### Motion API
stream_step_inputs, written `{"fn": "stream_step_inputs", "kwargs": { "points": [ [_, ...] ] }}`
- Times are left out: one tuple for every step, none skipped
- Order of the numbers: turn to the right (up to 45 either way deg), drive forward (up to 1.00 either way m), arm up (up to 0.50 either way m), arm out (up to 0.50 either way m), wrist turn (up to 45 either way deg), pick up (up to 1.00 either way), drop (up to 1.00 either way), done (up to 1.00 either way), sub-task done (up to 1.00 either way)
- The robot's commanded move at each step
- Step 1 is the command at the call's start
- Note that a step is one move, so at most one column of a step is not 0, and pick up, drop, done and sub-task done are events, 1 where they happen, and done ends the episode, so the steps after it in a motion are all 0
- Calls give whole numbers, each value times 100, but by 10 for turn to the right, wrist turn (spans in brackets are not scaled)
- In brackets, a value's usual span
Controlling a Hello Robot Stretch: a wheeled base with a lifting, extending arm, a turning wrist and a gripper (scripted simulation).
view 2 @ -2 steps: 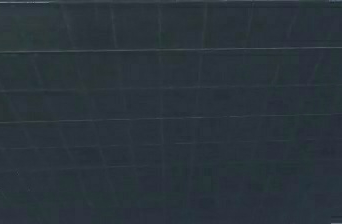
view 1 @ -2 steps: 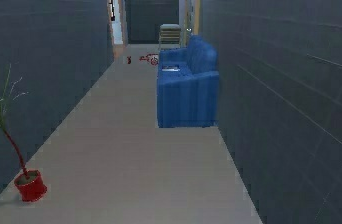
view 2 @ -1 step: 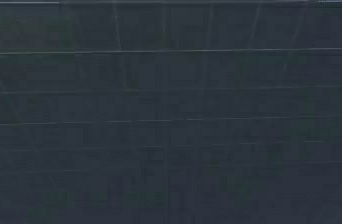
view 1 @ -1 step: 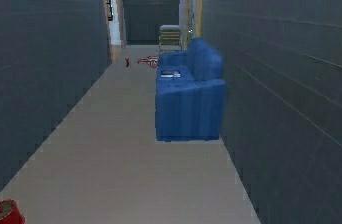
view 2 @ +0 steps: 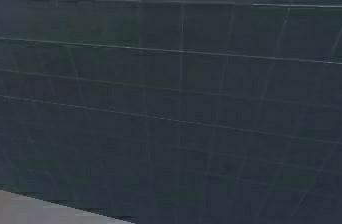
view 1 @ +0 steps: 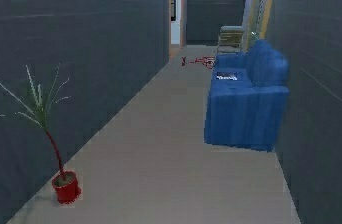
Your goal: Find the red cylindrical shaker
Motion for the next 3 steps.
{"fn": "stream_step_inputs", "kwargs": {
  "points": [
    [0, 100, 0, 0, 0, 0, 0, 0, 0],
    [0, 85, 0, 0, 0, 0, 0, 0, 0],
    [120, 0, 0, 0, 0, 0, 0, 0, 0]
  ]
}}
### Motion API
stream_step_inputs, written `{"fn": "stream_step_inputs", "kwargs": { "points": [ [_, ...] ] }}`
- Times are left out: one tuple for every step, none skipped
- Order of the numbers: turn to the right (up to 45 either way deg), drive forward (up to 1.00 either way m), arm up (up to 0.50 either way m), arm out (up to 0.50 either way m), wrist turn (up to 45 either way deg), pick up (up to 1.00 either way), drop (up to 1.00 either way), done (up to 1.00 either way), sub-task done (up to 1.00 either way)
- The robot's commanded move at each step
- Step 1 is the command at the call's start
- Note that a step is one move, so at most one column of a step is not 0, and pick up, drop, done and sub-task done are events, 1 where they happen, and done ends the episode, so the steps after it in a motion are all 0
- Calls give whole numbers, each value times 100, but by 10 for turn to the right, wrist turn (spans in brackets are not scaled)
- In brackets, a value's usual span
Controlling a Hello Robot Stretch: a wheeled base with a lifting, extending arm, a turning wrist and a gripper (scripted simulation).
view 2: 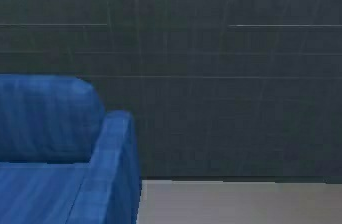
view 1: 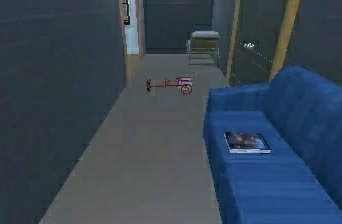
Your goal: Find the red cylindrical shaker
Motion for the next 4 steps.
{"fn": "stream_step_inputs", "kwargs": {
  "points": [
    [0, 100, 0, 0, 0, 0, 0, 0, 0],
    [0, 100, 0, 0, 0, 0, 0, 0, 0],
    [0, 30, 0, 0, 0, 0, 0, 0, 0],
    [330, 0, 0, 0, 0, 0, 0, 0, 0]
  ]
}}
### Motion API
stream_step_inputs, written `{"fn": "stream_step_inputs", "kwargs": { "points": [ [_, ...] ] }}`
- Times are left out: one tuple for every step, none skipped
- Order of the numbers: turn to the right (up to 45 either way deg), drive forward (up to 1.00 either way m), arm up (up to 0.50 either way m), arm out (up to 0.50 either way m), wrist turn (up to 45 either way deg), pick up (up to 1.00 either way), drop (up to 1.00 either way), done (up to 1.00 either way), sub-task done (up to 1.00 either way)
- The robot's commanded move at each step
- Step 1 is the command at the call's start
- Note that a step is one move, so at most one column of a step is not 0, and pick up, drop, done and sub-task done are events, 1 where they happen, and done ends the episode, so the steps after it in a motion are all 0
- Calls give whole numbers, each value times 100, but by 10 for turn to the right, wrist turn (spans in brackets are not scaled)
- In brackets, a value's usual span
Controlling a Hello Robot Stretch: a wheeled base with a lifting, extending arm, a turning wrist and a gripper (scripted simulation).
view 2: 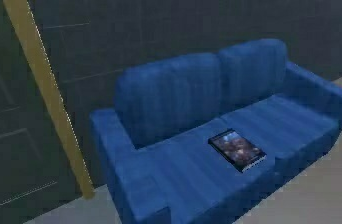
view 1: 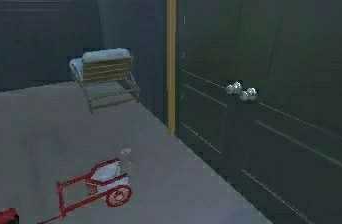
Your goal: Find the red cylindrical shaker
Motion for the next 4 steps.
{"fn": "stream_step_inputs", "kwargs": {
  "points": [
    [0, 95, 0, 0, 0, 0, 0, 0, 0],
    [420, 0, 0, 0, 0, 0, 0, 0, 0],
    [0, 25, 0, 0, 0, 0, 0, 0, 0],
    [-450, 0, 0, 0, 0, 0, 0, 0, 0]
  ]
}}
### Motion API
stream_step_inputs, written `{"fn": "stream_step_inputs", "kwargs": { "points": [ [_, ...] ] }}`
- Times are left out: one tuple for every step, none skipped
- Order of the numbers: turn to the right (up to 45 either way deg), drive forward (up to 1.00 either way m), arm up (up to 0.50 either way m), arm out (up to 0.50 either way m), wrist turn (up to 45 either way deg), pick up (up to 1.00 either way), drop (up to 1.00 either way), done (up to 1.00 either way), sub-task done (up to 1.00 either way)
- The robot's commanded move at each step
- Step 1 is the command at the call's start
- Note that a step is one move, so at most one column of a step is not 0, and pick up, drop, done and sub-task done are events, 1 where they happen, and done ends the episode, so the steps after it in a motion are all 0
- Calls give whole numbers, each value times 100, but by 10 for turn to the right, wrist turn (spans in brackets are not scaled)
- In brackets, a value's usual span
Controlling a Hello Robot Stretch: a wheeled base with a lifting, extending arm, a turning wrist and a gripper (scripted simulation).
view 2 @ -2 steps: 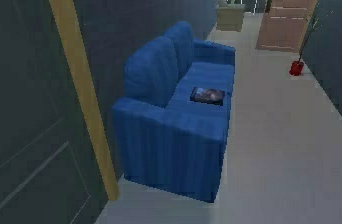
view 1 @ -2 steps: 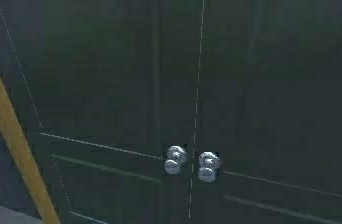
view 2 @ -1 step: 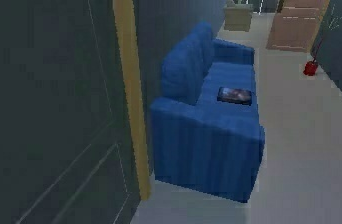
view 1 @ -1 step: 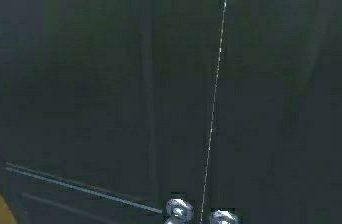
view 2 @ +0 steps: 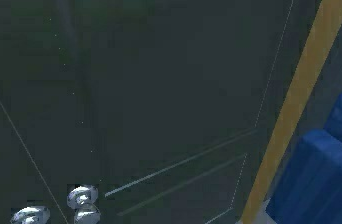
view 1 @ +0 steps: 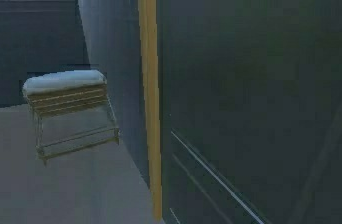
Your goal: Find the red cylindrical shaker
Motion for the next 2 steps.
{"fn": "stream_step_inputs", "kwargs": {
  "points": [
    [-210, 0, 0, 0, 0, 0, 0, 0, 0],
    [0, 30, 0, 0, 0, 0, 0, 0, 0]
  ]
}}
